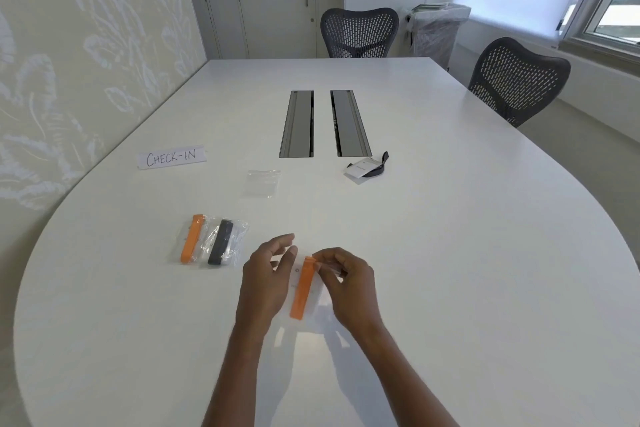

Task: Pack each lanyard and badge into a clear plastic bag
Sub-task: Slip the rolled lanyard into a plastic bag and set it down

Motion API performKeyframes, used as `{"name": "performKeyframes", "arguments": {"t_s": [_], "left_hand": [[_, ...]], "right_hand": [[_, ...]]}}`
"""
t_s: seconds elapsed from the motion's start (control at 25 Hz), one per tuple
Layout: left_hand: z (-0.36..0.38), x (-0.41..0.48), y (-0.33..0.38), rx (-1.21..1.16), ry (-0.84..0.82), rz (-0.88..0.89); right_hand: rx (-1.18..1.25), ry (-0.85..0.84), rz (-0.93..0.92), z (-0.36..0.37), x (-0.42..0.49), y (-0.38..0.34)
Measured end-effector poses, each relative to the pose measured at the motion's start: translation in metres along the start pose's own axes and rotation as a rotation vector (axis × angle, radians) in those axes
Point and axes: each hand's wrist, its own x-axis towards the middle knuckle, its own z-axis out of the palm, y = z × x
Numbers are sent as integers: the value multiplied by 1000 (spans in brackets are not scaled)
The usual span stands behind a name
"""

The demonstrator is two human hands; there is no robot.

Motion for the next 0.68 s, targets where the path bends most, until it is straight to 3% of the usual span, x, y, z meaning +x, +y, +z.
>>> {"name": "performKeyframes", "arguments": {"t_s": [0.2, 0.36, 0.52, 0.68], "left_hand": [[-13, 5, -9, -304, -208, -26], [-11, 4, -11, -350, -157, 12], [-9, 5, -12, -383, -92, -18], [-7, 5, -15, -291, -104, -17]], "right_hand": [[119, 13, 2, -12, 7, -3], [115, -18, -17, -22, 10, -4], [150, -73, 123, -36, 11, -3], [172, -125, 119, -47, 12, 3]]}}
